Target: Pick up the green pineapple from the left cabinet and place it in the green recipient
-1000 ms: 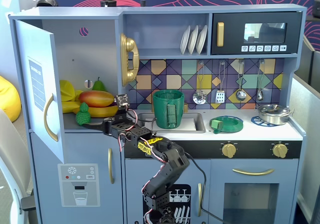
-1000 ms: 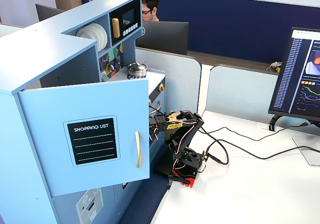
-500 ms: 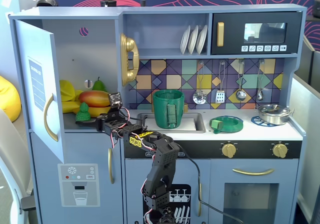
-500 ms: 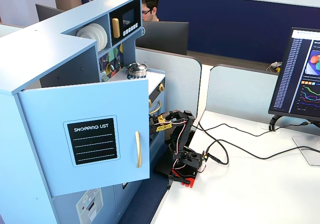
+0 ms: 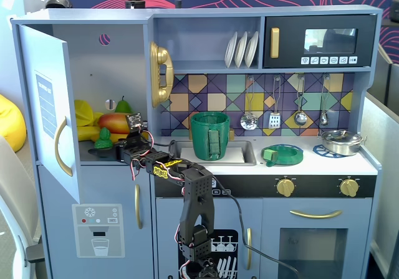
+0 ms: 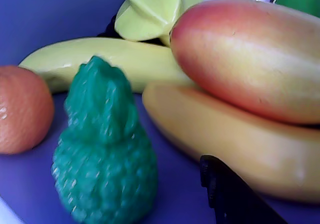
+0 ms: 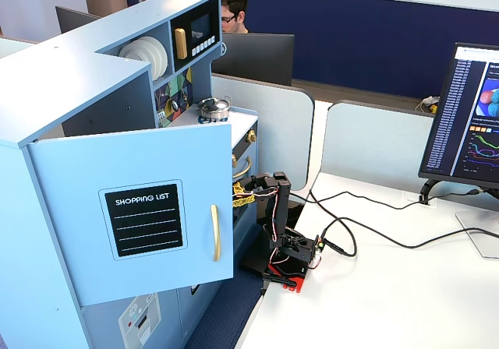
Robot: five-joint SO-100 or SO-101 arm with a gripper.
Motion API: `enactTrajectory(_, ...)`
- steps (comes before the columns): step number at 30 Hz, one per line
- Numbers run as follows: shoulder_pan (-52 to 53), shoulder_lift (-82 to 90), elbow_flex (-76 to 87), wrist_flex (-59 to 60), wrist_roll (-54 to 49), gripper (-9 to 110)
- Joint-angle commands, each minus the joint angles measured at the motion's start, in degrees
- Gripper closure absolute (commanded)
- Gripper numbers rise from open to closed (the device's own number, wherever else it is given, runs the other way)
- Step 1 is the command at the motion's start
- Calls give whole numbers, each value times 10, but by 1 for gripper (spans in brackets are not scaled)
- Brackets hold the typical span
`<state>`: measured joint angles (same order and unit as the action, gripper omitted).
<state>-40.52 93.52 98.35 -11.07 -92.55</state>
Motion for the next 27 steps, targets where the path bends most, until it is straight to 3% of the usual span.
enactTrajectory(1, -6, -20, -82, -18, 0, 47)
enactTrajectory(17, -5, -90, -152, 6, -3, 51)
enactTrajectory(27, -14, -98, -156, 16, -13, 68)
